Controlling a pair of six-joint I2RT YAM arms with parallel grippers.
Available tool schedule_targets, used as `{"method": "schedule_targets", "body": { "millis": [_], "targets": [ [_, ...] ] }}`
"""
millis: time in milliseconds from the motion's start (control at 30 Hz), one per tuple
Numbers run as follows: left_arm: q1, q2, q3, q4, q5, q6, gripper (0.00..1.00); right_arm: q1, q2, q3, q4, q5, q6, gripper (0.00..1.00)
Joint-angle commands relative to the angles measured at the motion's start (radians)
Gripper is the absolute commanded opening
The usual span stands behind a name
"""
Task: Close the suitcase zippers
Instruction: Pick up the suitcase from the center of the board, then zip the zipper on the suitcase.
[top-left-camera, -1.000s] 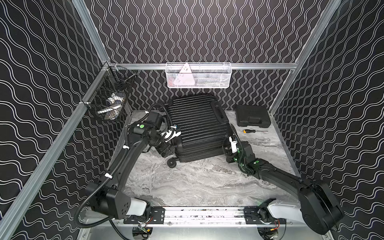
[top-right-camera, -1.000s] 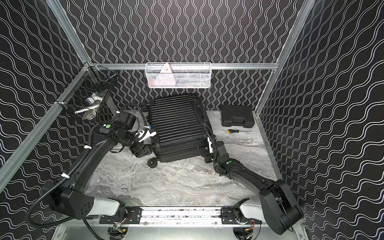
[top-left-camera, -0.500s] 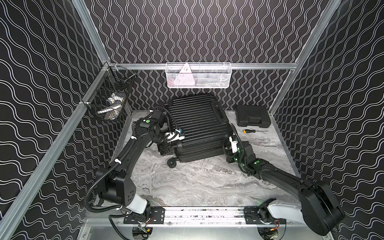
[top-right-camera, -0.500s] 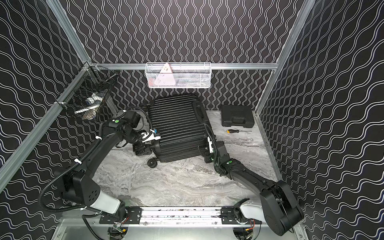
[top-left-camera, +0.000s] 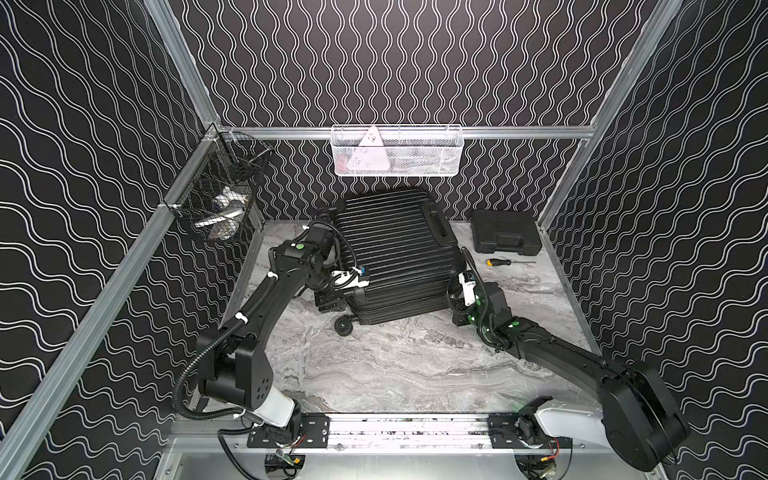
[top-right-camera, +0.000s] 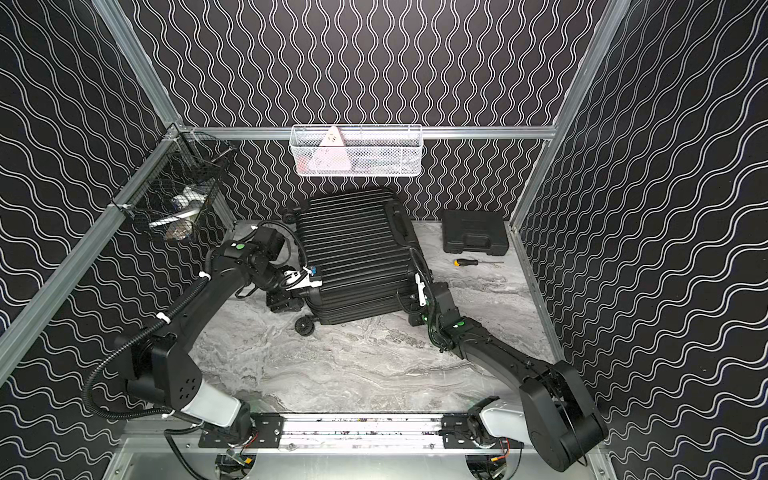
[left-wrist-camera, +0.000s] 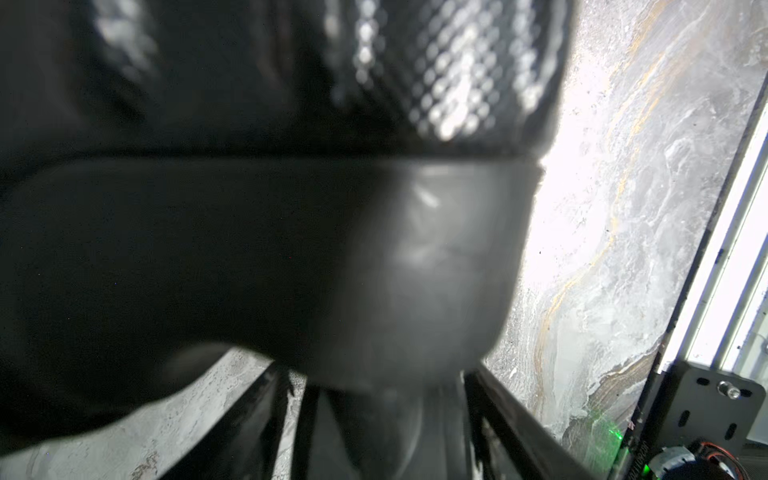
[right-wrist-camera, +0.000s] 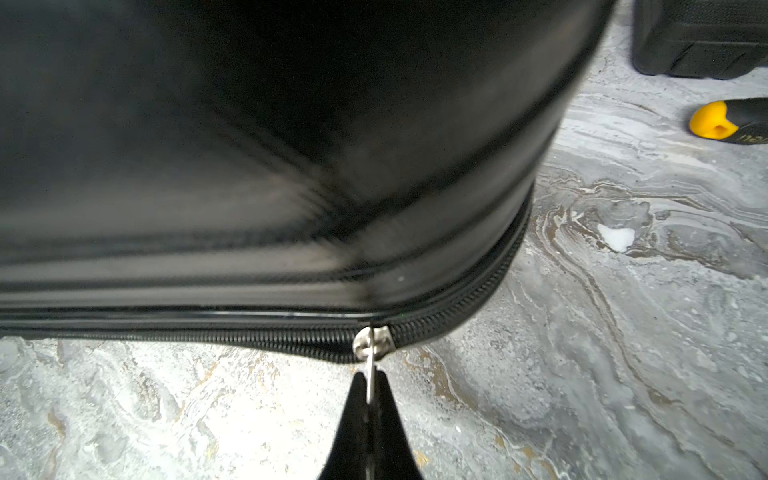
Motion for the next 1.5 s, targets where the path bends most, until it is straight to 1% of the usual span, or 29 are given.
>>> {"method": "schedule_targets", "body": {
  "millis": [0,33,67,100,233,367,467,533,733,833,900,933,1000,1133,1367,1467],
  "targets": [
    [0.000,0.005,0.005,-0.031,0.024,0.024,0.65,-0.001,-0.007,0.002,0.022,-0.015,-0.003,0.00],
    [0.000,0.003,0.001,-0.028,0.024,0.017,0.62,-0.001,-0.009,0.001,0.023,-0.018,-0.005,0.00],
    [0.000,0.001,-0.001,-0.025,0.027,0.009,0.53,-0.001,-0.012,-0.001,0.024,-0.022,-0.007,0.00],
    [0.000,-0.003,-0.003,-0.024,0.034,0.004,0.48,-0.001,-0.015,-0.004,0.026,-0.025,-0.009,0.00],
    [-0.003,-0.020,-0.013,-0.003,0.037,-0.040,0.45,-0.001,-0.027,-0.010,0.024,-0.036,-0.016,0.00],
    [-0.013,-0.033,-0.010,0.001,0.045,-0.124,0.40,-0.001,-0.038,-0.014,0.020,-0.057,-0.026,0.00],
    [-0.040,-0.048,-0.010,0.005,0.036,-0.210,0.38,-0.001,-0.047,-0.011,0.008,-0.089,-0.042,0.00],
    [-0.067,-0.060,-0.010,-0.008,0.018,-0.262,0.39,-0.001,-0.051,-0.010,0.004,-0.118,-0.065,0.00],
    [-0.100,-0.077,-0.024,-0.003,-0.006,-0.423,0.38,0.001,-0.053,-0.015,0.023,-0.264,-0.112,0.00],
    [-0.108,-0.073,-0.035,0.031,-0.012,-0.503,0.37,0.004,-0.049,-0.017,0.034,-0.321,-0.116,0.00],
    [-0.121,-0.052,-0.017,0.045,-0.008,-0.575,0.34,0.012,-0.042,-0.016,0.034,-0.345,-0.123,0.00],
    [-0.128,-0.043,-0.007,0.045,0.004,-0.597,0.35,0.016,-0.040,-0.015,0.036,-0.351,-0.125,0.00],
    [-0.148,-0.032,-0.001,0.068,-0.015,-0.671,0.34,0.026,-0.031,-0.014,0.035,-0.358,-0.128,0.00],
    [-0.181,-0.042,-0.015,0.100,-0.020,-0.769,0.32,0.043,-0.019,-0.016,0.051,-0.363,-0.127,0.00],
    [-0.272,-0.100,-0.063,0.123,-0.041,-0.917,0.32,0.056,0.020,0.008,0.054,-0.311,-0.132,0.00],
    [-0.307,-0.128,-0.083,0.129,-0.028,-0.982,0.31,0.055,0.050,0.038,0.038,-0.267,-0.141,0.00]
  ]
}}
